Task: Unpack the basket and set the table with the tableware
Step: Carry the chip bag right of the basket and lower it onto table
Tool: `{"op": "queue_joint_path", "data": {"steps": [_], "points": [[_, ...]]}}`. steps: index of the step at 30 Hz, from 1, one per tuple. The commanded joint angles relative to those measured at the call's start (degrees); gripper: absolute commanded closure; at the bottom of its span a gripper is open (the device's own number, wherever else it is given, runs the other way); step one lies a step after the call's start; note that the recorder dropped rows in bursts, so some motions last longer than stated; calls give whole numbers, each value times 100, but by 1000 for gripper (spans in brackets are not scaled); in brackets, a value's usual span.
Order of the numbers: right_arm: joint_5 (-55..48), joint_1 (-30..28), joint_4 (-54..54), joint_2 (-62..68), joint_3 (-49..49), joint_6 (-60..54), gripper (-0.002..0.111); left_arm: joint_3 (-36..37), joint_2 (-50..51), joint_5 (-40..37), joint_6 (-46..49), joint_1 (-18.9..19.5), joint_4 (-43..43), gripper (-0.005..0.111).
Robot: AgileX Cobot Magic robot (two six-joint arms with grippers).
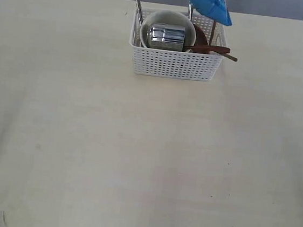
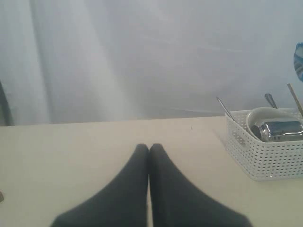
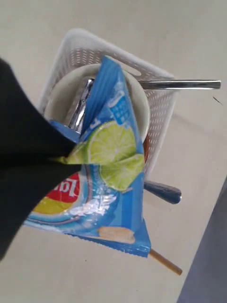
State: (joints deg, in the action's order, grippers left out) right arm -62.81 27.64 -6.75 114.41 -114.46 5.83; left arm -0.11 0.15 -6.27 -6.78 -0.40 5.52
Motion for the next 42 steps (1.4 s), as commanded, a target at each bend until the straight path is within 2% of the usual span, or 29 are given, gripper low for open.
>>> {"op": "queue_joint_path", "data": {"steps": [1, 10, 30, 42], "points": [[-493, -5, -63, -392, -5, -23, 109, 11, -15, 40, -6, -33, -25, 107], [-716, -5, -285, -1022, 316, 2, 109, 11, -15, 40, -6, -33, -25, 107], [-716, -5, -188, -2353, 3290, 361, 109, 11, -15, 40, -6, -33, -25, 107], [-716, -5, -76, -3745, 4936, 395, 109, 11, -15, 40, -6, -33, -25, 107]]}}
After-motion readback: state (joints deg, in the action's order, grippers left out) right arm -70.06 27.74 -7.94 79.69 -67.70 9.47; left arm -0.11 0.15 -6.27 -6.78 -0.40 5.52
